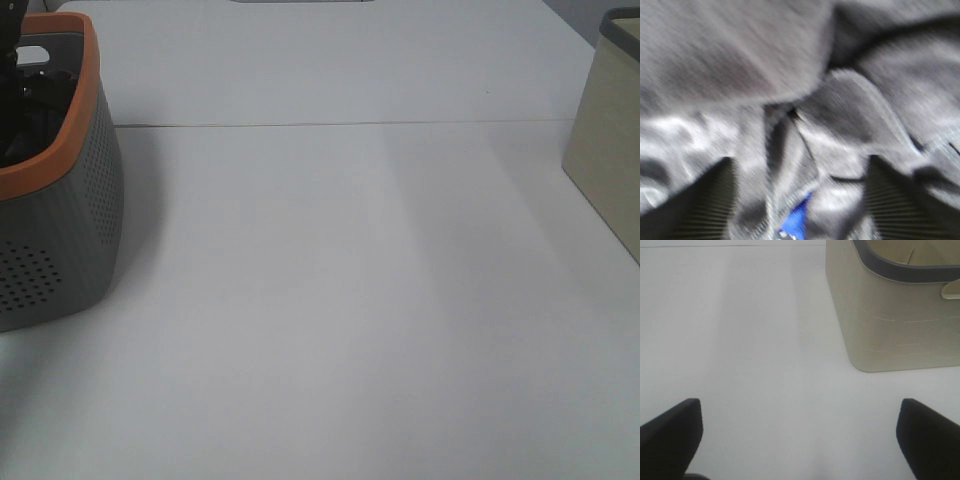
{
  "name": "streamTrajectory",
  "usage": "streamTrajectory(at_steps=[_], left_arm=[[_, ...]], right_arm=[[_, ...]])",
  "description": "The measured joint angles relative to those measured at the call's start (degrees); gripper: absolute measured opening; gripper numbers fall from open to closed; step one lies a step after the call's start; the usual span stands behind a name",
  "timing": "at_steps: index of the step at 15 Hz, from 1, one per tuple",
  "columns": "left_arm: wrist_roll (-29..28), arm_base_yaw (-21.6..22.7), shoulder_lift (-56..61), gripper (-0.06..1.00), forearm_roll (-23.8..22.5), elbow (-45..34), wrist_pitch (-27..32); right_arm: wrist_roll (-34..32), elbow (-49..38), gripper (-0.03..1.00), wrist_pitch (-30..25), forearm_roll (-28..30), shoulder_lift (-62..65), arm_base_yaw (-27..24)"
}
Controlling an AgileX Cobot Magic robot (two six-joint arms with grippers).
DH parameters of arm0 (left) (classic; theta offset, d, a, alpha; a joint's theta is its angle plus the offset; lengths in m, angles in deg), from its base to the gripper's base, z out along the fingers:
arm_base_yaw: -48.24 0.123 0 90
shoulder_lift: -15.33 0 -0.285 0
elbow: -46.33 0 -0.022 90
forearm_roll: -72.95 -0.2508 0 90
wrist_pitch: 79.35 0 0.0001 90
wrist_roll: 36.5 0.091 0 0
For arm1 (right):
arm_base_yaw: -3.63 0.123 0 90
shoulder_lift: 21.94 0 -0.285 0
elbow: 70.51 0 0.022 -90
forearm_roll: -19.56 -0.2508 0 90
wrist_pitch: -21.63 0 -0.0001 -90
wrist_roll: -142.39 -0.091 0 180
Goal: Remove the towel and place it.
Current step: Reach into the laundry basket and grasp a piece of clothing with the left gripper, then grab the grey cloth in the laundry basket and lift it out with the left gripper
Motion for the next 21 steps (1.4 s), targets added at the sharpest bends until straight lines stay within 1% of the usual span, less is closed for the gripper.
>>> streamTrajectory(at_steps=[1, 3, 5, 7, 10, 14, 17, 19, 21], left_arm=[[0.0, 0.0, -0.3, 0.56, 0.1, 0.0, -0.8], [0.0, 0.0, -0.8, 0.51, 0.9, 0.0, -1.5], [-0.1, 0.1, -1.3, 0.51, 1.8, 0.0, -1.8], [-3.6, 0.1, -1.3, 0.51, 2.2, 0.0, -1.8], [-4.5, 0.1, -1.3, 0.50, 2.3, 0.0, -2.0], [-4.5, 0.1, -1.3, 0.33, 1.7, 0.1, -2.1], [-4.6, 0.1, -1.3, 0.27, 0.1, 0.1, -2.1], [-4.4, 0.1, -1.3, 0.17, -0.2, 0.1, -2.1], [-3.2, 0.1, -1.3, 0.02, -0.3, 0.1, -2.1]], right_arm=[[0.0, 0.0, 0.95, 0.0, 0.0, 0.0, 0.0], [0.0, 0.0, 0.95, 0.0, 0.0, 0.0, 0.0], [0.0, 0.0, 0.95, 0.0, 0.0, 0.0, 0.0], [0.0, 0.0, 0.95, 0.0, 0.0, 0.0, 0.0], [0.0, 0.0, 0.95, 0.0, 0.0, 0.0, 0.0], [0.0, 0.0, 0.95, 0.0, 0.0, 0.0, 0.0], [0.0, 0.0, 0.95, 0.0, 0.0, 0.0, 0.0], [0.0, 0.0, 0.95, 0.0, 0.0, 0.0, 0.0], [0.0, 0.0, 0.95, 0.0, 0.0, 0.0, 0.0]])
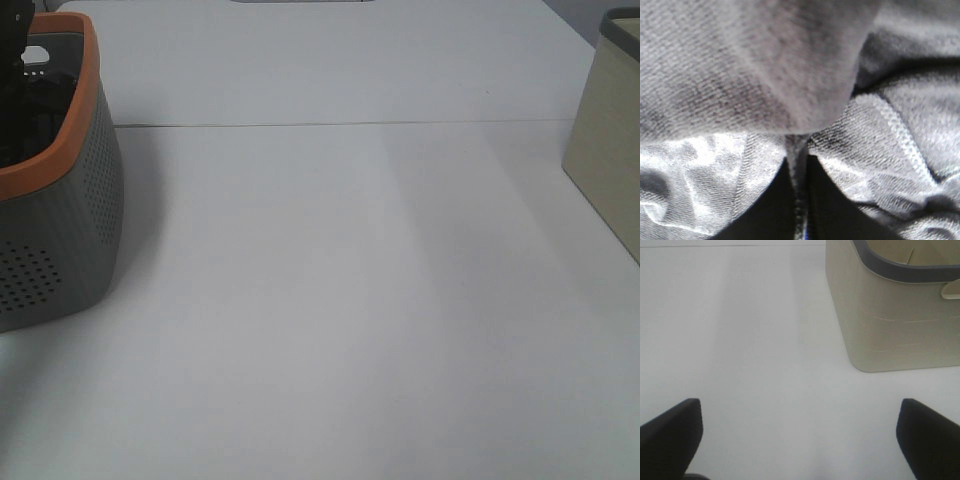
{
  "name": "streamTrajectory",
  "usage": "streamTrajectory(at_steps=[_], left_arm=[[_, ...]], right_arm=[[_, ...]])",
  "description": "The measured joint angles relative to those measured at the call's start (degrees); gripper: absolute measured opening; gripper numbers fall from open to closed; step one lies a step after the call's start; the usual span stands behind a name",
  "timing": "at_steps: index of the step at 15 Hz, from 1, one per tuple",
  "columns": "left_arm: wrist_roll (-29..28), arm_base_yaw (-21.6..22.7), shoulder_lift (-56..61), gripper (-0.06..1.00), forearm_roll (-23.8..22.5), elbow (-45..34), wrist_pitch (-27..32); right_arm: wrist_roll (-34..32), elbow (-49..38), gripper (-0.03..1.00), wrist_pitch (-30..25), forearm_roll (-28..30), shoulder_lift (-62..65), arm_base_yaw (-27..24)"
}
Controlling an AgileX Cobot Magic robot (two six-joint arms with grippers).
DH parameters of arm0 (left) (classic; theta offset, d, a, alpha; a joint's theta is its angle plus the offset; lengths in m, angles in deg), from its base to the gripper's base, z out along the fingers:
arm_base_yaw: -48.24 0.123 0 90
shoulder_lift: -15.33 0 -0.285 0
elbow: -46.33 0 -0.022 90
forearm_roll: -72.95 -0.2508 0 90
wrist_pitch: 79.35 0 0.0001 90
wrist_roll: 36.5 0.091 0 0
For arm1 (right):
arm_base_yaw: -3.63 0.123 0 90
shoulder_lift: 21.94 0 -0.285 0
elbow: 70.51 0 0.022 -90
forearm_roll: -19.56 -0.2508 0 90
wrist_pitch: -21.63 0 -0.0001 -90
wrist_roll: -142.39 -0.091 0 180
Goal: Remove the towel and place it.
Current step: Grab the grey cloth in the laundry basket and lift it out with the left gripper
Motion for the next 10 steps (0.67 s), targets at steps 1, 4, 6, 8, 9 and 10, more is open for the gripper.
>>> streamTrajectory(at_steps=[1, 4, 6, 8, 9, 10], left_arm=[[0.2, 0.0, 0.0, 0.00, -0.1, 0.0, 0.0], [-0.2, 0.0, 0.4, 0.00, -0.1, 0.0, 0.1], [-2.9, 0.0, 2.1, 0.00, -0.3, 0.0, 0.7], [-4.9, 0.0, 4.7, 0.00, -0.6, 0.1, 2.4], [-5.5, 0.0, 6.5, 0.00, -0.6, 0.1, 3.5], [-6.8, 0.0, 8.8, 0.00, -0.1, 0.1, 4.8]], right_arm=[[0.0, 0.0, 0.95, 0.0, 0.0, 0.0, 0.0], [0.0, 0.0, 0.95, 0.0, 0.0, 0.0, 0.0], [0.0, 0.0, 0.95, 0.0, 0.0, 0.0, 0.0], [0.0, 0.0, 0.95, 0.0, 0.0, 0.0, 0.0], [0.0, 0.0, 0.95, 0.0, 0.0, 0.0, 0.0], [0.0, 0.0, 0.95, 0.0, 0.0, 0.0, 0.0]])
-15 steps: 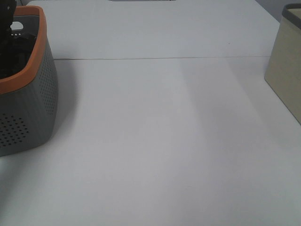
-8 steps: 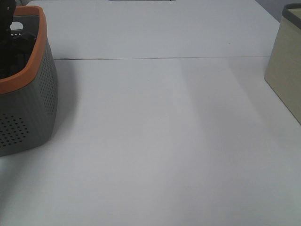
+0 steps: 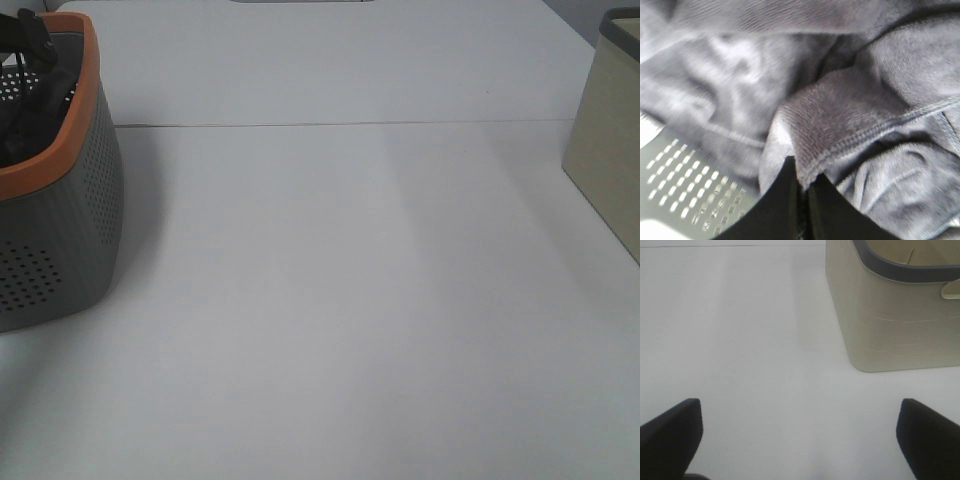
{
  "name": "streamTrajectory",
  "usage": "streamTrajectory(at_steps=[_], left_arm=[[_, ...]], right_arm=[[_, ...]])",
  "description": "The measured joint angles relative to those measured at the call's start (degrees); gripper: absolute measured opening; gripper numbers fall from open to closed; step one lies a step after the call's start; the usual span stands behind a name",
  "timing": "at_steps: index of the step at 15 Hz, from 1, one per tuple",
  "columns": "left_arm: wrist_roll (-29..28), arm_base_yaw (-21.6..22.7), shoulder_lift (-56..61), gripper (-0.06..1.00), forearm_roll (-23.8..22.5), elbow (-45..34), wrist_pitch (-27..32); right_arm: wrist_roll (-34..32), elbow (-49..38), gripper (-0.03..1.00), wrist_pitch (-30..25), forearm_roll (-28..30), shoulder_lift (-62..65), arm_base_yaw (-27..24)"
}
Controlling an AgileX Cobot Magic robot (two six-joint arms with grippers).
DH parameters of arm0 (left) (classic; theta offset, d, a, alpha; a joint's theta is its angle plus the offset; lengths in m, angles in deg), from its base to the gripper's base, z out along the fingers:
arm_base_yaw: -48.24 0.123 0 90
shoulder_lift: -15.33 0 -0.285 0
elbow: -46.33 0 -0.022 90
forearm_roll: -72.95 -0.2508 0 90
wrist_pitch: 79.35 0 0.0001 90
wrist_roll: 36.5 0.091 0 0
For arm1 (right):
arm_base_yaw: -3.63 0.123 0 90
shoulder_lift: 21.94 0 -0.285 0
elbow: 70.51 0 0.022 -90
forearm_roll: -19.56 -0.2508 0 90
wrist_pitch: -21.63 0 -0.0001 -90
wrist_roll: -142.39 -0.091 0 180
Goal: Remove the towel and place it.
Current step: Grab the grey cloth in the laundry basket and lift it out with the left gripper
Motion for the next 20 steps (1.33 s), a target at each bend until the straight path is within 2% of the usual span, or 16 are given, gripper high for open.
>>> streamTrajectory(at_steps=[4, 8, 11, 20], left_arm=[[-8.7, 0.0, 8.1, 0.00, 3.7, 0.0, 0.3], [-15.4, 0.0, 17.0, 0.00, 10.1, 0.0, 0.5], [-17.5, 0.0, 22.2, 0.00, 13.6, 0.0, 0.6], [-17.9, 0.0, 30.8, 0.00, 18.2, 0.0, 0.7]], right_arm=[[0.0, 0.0, 0.95, 0.0, 0.0, 0.0, 0.0], [0.0, 0.0, 0.95, 0.0, 0.0, 0.0, 0.0], [0.0, 0.0, 0.95, 0.0, 0.0, 0.0, 0.0], [0.0, 0.0, 0.95, 0.0, 0.0, 0.0, 0.0]])
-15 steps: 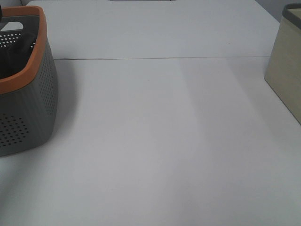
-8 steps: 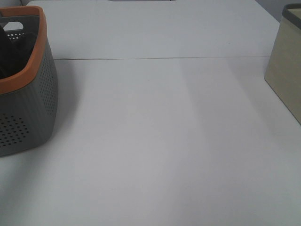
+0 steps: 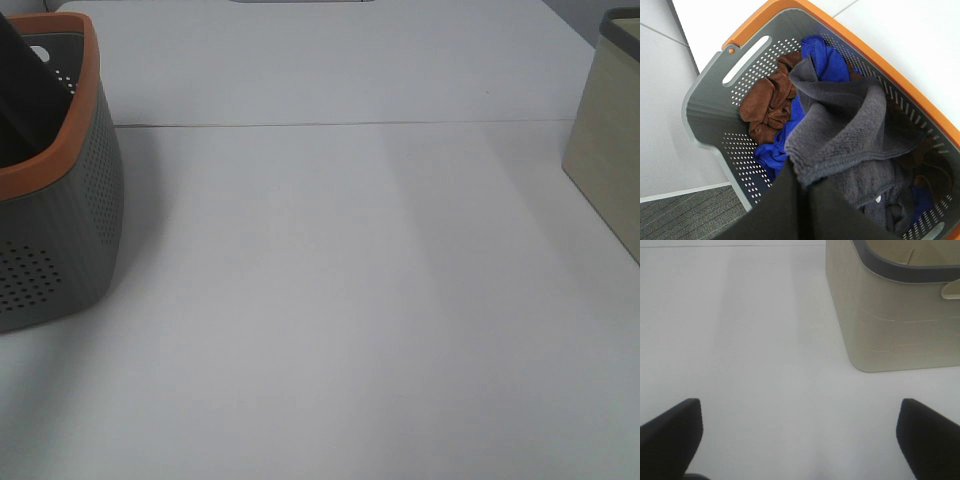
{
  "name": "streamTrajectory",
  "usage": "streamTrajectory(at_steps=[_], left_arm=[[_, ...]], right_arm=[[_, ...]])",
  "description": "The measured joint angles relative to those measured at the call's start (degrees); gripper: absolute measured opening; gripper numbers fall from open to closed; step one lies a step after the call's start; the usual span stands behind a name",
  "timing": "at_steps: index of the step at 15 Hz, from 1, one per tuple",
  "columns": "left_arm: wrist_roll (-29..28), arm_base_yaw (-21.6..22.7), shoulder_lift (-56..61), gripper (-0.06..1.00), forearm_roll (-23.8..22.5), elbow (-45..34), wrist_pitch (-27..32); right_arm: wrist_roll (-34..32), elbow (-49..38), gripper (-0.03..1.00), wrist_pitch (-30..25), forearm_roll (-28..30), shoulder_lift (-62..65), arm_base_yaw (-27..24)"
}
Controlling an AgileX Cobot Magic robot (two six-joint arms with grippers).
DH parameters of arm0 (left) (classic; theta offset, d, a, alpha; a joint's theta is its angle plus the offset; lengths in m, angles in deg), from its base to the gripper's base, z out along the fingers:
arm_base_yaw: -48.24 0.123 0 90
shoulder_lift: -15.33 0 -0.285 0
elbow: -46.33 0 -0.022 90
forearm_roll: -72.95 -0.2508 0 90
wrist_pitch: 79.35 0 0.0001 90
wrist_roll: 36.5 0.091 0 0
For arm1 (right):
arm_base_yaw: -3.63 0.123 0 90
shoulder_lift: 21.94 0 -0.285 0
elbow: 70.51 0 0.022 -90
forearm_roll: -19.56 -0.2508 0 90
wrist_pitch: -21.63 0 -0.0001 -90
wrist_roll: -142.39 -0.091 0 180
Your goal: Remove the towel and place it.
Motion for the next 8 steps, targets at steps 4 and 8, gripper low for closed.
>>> streamTrajectory(at_steps=[4, 8], left_arm=[[0.0, 0.0, 2.5, 0.00, 2.0, 0.0, 0.0], [0.0, 0.0, 3.8, 0.00, 3.0, 0.0, 0.1]], right_arm=[[0.0, 0.0, 0.95, 0.0, 0.0, 0.0, 0.0], [2.5, 0.0, 0.95, 0.0, -3.2, -0.2, 0.0]])
